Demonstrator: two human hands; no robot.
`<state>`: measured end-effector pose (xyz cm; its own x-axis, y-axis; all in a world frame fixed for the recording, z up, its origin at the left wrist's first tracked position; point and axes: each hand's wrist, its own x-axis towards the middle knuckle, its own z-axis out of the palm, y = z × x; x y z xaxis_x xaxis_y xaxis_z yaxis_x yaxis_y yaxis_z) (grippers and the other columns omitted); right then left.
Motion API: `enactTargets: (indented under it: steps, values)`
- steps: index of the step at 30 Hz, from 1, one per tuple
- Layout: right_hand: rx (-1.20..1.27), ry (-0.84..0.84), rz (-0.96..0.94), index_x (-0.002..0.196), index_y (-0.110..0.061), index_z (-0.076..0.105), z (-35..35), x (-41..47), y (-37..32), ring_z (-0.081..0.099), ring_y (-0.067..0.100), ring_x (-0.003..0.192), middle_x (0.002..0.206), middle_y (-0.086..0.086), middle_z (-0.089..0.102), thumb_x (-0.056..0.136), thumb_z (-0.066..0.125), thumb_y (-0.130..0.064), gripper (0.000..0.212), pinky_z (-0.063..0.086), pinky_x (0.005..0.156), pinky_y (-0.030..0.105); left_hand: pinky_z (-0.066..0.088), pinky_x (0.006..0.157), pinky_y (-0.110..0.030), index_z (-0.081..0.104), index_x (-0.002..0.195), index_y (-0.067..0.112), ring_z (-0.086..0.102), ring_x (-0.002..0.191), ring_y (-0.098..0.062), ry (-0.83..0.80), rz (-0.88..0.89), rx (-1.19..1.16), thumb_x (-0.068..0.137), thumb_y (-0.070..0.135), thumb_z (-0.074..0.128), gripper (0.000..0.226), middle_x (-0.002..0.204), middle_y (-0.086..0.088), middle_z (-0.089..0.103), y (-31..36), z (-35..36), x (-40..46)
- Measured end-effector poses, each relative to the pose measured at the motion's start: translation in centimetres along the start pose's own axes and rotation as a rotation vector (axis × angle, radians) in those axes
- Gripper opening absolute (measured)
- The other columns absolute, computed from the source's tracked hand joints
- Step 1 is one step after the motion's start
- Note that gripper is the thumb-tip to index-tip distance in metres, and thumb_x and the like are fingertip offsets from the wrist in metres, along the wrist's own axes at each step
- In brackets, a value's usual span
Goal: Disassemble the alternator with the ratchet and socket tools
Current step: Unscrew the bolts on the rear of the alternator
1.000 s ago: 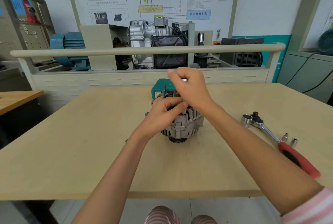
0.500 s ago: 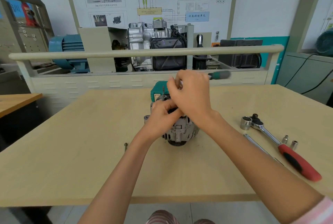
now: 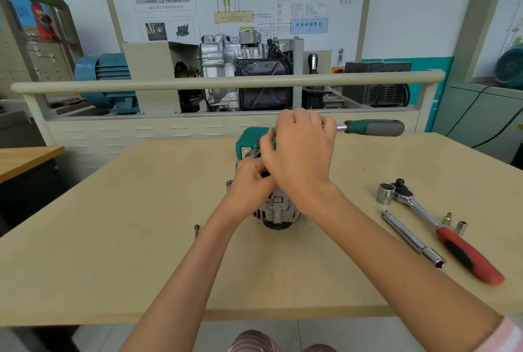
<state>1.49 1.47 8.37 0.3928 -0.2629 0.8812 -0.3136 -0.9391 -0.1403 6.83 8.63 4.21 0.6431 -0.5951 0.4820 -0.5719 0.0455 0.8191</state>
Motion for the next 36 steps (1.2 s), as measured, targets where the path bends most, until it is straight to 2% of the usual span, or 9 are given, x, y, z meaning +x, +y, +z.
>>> enactTargets:
  steps: [7, 11, 14, 18, 21, 27, 29, 33, 36]
  values:
    - [1.099, -0.267, 0.136, 0.043, -0.011, 0.034, -0.1, 2.2, 1.2, 0.036, 0.013, 0.049, 0.046, 0.003, 0.033, 0.093, 0.049, -0.010, 0.052, 0.036, 0.069, 0.022, 0.033, 0.069, -0.034, 0.059, 0.088, -0.014, 0.045, 0.071, -0.024, -0.114, 0.069, -0.001, 0.094, 0.018, 0.054, 0.033, 0.077, -0.036, 0.056, 0.4, -0.3, -0.3]
    - [1.437, -0.398, 0.303, 0.044, -0.010, 0.038, -0.1, 2.4, 1.2, 0.050, 0.013, 0.062, 0.051, 0.009, 0.040, 0.095, 0.041, -0.008, 0.052, 0.044, 0.072, 0.012, 0.029, 0.062, -0.032, 0.062, 0.079, -0.011, 0.039, 0.064, -0.023, -0.069, 0.111, -0.015, 0.093, 0.013, 0.055, 0.029, 0.067, -0.034, 0.052, 0.5, 0.2, -0.3]
    - [0.974, -0.138, 0.146, 0.051, -0.007, 0.042, 0.0, 1.4, 0.7, 0.039, 0.017, 0.058, 0.051, 0.004, 0.037, 0.093, 0.048, -0.011, 0.042, 0.039, 0.066, 0.025, 0.026, 0.053, -0.026, 0.058, 0.061, 0.011, 0.036, 0.056, -0.016, -0.024, 0.071, 0.009, 0.089, 0.000, 0.057, 0.030, 0.054, -0.024, 0.048, 0.6, 0.3, -0.3]
    - [-0.001, 0.023, 0.007, 0.074, -0.008, 0.058, 0.2, 0.0, 0.0, 0.048, 0.023, 0.075, 0.072, 0.006, 0.053, 0.082, 0.049, -0.026, 0.022, 0.034, 0.080, 0.034, 0.022, 0.053, -0.030, 0.047, 0.057, -0.008, 0.031, 0.052, -0.020, 0.032, -0.022, 0.027, 0.080, -0.013, 0.047, 0.023, 0.049, -0.012, 0.040, 0.0, 0.4, -0.1]
    - [0.200, -0.011, 0.015, 0.067, -0.011, 0.055, 0.0, 0.2, 0.0, 0.046, 0.020, 0.072, 0.069, 0.003, 0.051, 0.081, 0.048, -0.026, 0.022, 0.029, 0.078, 0.031, 0.024, 0.057, -0.036, 0.048, 0.064, -0.016, 0.034, 0.059, -0.024, 0.008, 0.016, 0.036, 0.081, -0.012, 0.048, 0.017, 0.054, -0.027, 0.044, 0.0, 0.4, -0.1]
    - [1.317, -0.296, 0.228, 0.044, -0.010, 0.036, -0.3, 1.9, 1.0, 0.034, 0.020, 0.054, 0.049, 0.009, 0.032, 0.081, 0.043, -0.017, 0.038, 0.035, 0.060, 0.027, 0.023, 0.056, -0.028, 0.054, 0.074, -0.017, 0.031, 0.055, -0.027, -0.058, 0.153, 0.059, 0.095, 0.011, 0.052, 0.034, 0.057, -0.026, 0.041, 0.6, 0.1, -0.4]
    - [1.385, -0.334, 0.252, 0.046, -0.012, 0.037, -0.3, 1.9, 1.1, 0.037, 0.020, 0.057, 0.049, 0.006, 0.034, 0.090, 0.042, -0.012, 0.044, 0.038, 0.065, 0.027, 0.022, 0.054, -0.025, 0.055, 0.074, -0.017, 0.030, 0.053, -0.018, -0.042, 0.157, 0.056, 0.094, 0.010, 0.053, 0.034, 0.055, -0.022, 0.038, 0.7, 0.2, -0.4]
    - [0.464, -0.040, 0.013, 0.060, -0.010, 0.047, 0.1, 0.6, 0.5, 0.041, 0.017, 0.064, 0.060, 0.001, 0.044, 0.084, 0.048, -0.018, 0.025, 0.029, 0.071, 0.029, 0.024, 0.051, -0.025, 0.050, 0.056, -0.005, 0.032, 0.052, -0.017, 0.018, 0.075, 0.023, 0.082, -0.012, 0.051, 0.028, 0.048, -0.012, 0.042, 0.1, 0.3, -0.1]
    - [-0.038, 0.037, -0.004, 0.078, -0.006, 0.059, -0.2, -0.4, 0.0, 0.050, 0.026, 0.077, 0.076, 0.008, 0.055, 0.078, 0.050, -0.028, 0.023, 0.029, 0.080, 0.034, 0.029, 0.056, -0.034, 0.055, 0.070, -0.016, 0.038, 0.061, -0.022, 0.062, 0.044, 0.012, 0.077, -0.014, 0.049, 0.009, 0.060, -0.029, 0.053, 0.0, 0.6, -0.2]
